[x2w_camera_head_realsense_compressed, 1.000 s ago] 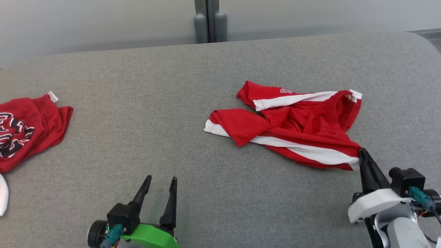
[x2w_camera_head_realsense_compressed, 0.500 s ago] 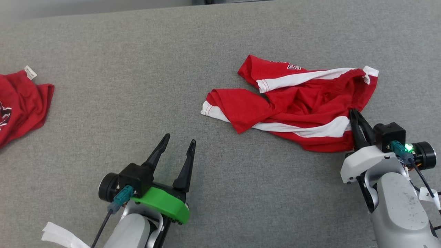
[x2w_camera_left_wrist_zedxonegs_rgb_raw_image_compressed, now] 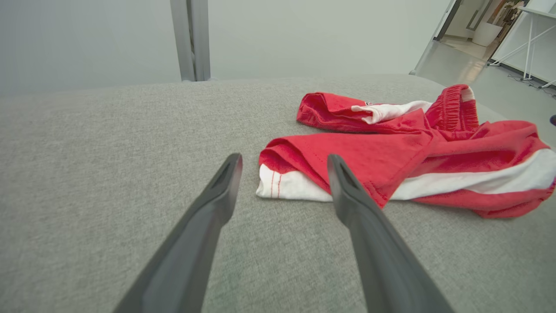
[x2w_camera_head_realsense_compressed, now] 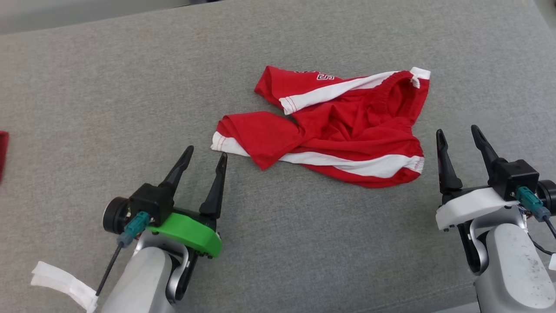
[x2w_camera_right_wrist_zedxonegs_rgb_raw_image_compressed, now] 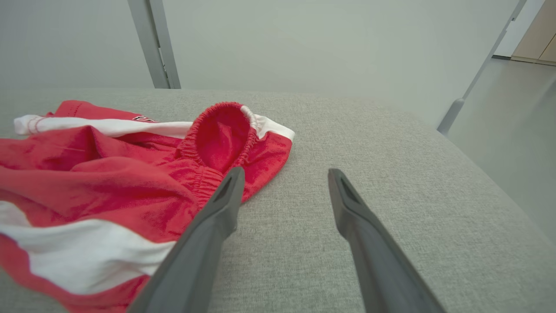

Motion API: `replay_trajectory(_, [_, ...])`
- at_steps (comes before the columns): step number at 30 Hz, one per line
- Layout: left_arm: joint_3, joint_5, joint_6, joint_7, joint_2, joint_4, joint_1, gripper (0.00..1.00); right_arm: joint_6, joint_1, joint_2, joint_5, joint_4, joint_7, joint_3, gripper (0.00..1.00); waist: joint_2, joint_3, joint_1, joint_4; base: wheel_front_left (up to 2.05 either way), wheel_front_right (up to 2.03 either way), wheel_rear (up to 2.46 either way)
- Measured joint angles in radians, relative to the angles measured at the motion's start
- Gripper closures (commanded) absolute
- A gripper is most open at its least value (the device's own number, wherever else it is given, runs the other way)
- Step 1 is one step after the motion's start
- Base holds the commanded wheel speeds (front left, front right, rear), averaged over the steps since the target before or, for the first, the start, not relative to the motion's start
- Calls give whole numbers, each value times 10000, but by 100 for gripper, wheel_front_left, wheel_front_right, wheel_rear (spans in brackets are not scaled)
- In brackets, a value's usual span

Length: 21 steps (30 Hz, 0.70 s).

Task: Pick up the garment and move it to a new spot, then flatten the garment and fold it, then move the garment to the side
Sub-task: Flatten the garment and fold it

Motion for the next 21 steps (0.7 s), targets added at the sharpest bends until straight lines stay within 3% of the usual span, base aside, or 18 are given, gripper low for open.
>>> replay_trajectory(15, [140,293,0,-46,470,2560,-1186,0,0,293,-6,562,-612,0,268,0,0,683,0,-1391,0,0,0])
replay_trajectory(16, [148,291,0,-79,454,2713,-1291,51,0,307,-6,562,-610,0,255,0,0,704,0,-1425,0,0,0])
replay_trajectory(17, [136,297,0,-100,441,2828,-1372,95,0,308,-6,562,-606,0,249,0,0,710,0,-1443,0,0,0])
replay_trajectory(18, [144,299,0,-100,426,2892,-1418,100,0,309,-4,560,-600,0,244,0,0,702,0,-1445,0,0,0])
replay_trajectory(21, [188,288,0,-94,297,3053,-1467,100,0,327,-4,546,-525,0,180,0,0,607,0,-1418,0,0,0])
